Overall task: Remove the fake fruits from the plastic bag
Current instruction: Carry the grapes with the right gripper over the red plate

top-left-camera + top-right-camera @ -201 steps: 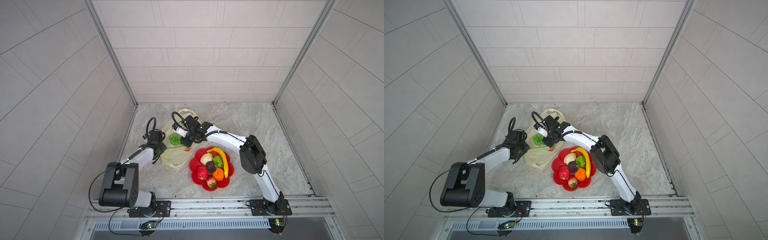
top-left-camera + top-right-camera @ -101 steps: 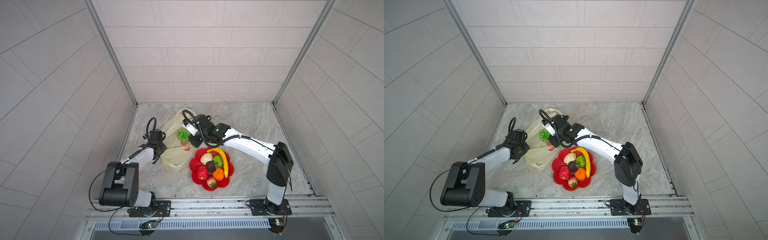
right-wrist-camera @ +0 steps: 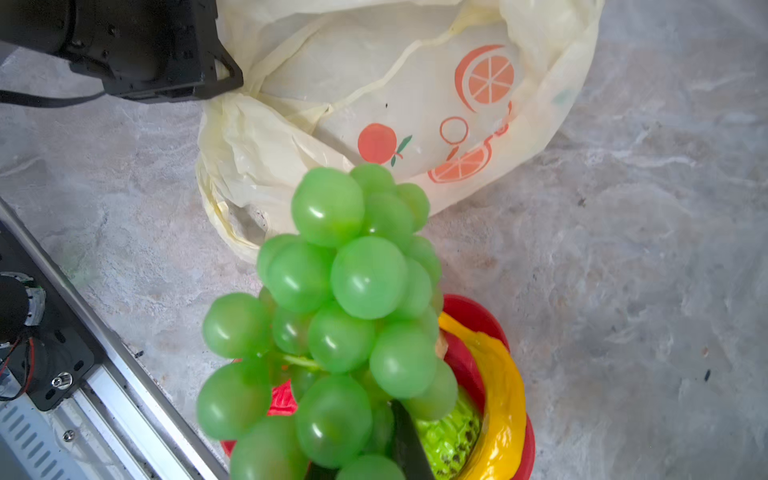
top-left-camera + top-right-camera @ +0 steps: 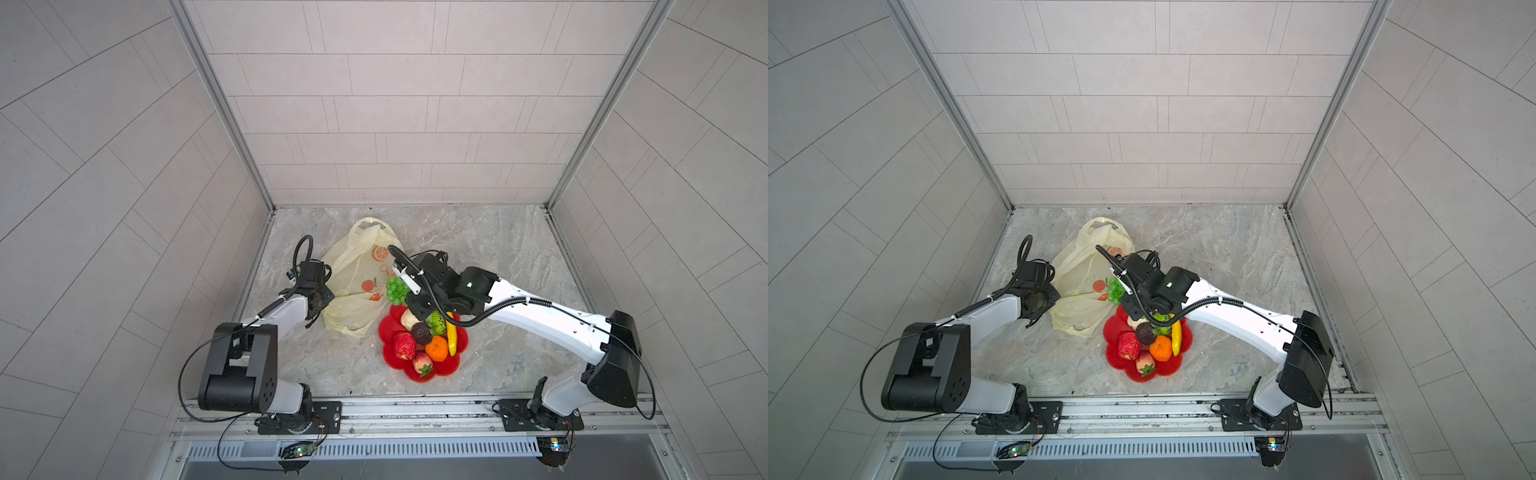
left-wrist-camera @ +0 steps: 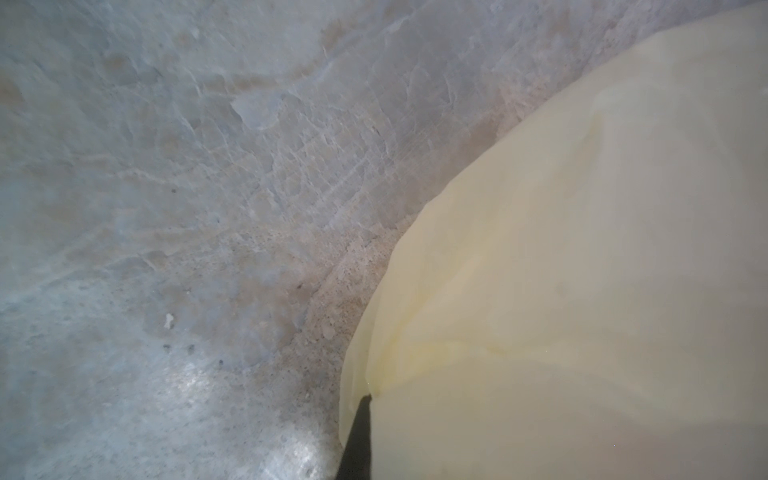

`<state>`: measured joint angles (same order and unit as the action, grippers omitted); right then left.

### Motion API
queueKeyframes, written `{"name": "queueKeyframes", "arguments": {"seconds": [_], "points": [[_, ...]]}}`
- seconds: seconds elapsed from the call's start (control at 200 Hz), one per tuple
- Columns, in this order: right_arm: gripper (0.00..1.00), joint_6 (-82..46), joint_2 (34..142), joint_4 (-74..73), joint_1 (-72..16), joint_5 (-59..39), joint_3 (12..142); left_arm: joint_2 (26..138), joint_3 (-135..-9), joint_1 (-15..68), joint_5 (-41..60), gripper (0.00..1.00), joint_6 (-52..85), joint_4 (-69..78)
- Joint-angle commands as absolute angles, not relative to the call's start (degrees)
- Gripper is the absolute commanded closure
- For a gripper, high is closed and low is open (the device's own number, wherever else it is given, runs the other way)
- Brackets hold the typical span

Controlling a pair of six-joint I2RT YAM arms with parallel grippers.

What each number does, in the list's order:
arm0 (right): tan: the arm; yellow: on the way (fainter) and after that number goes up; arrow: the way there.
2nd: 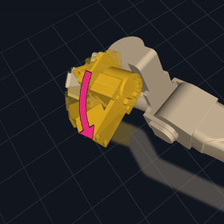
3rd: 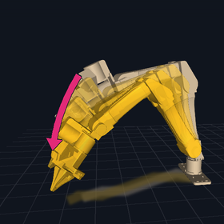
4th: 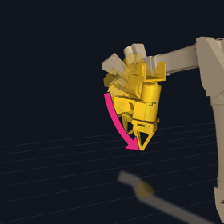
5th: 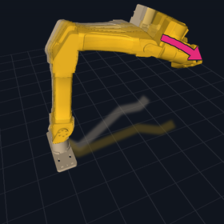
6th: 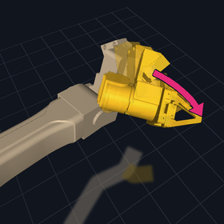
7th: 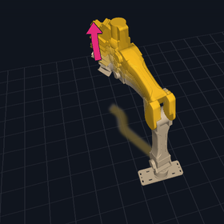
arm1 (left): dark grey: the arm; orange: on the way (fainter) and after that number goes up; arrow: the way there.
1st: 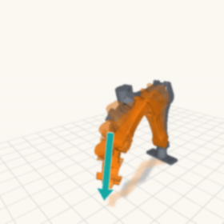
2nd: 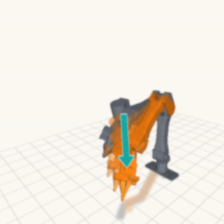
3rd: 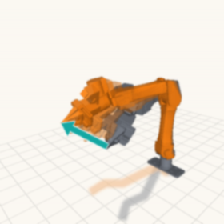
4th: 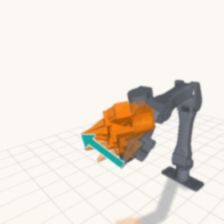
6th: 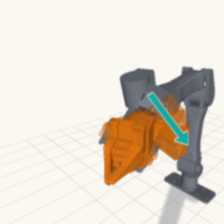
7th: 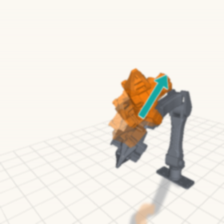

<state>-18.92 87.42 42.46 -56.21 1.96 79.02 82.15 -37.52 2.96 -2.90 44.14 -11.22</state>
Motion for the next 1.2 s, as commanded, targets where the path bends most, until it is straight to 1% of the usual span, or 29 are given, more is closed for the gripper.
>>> {"name": "queueKeyframes", "arguments": {"seconds": [0.0, 0.17, 0.42, 0.56, 1.016, 1.131, 1.191], "points": [[0.92, -30.0, 86.4, 46.7, -60.4, 8.8, 79.4, 82.9, -37.7, 2.6, -2.7, 1.0, 44.6, -12.2], [0.93, -38.9, 87.4, 46.9, -62.6, 12.7, 78.0, 82.4, -37.5, 2.6, -1.9, 1.0, 44.8, -12.2], [0.93, -44.2, 91.3, 48.9, -63.2, 17.3, 81.0, 81.2, -37.5, 2.6, -1.1, 1.0, 44.9, -12.6], [0.94, -47.6, 94.3, 49.9, -63.2, 18.2, 81.4, 81.2, -37.5, 2.6, -1.2, 1.0, 45.1, -12.7], [0.94, -49.4, 102.4, 51.2, -64.4, 17.4, 84.2, 80.3, -37.4, 2.0, -0.3, 1.0, 45.3, -12.7], [0.91, -49.1, 103.8, 51.6, -64.7, 17.2, 84.9, 80.3, -37.3, 1.9, -0.3, 1.0, 45.3, -12.7], [0.87, -49.1, 104.3, 51.4, -65.0, 17.1, 85.1, 80.3, -37.3, 1.9, -0.4, 1.0, 45.2, -12.7]]}}
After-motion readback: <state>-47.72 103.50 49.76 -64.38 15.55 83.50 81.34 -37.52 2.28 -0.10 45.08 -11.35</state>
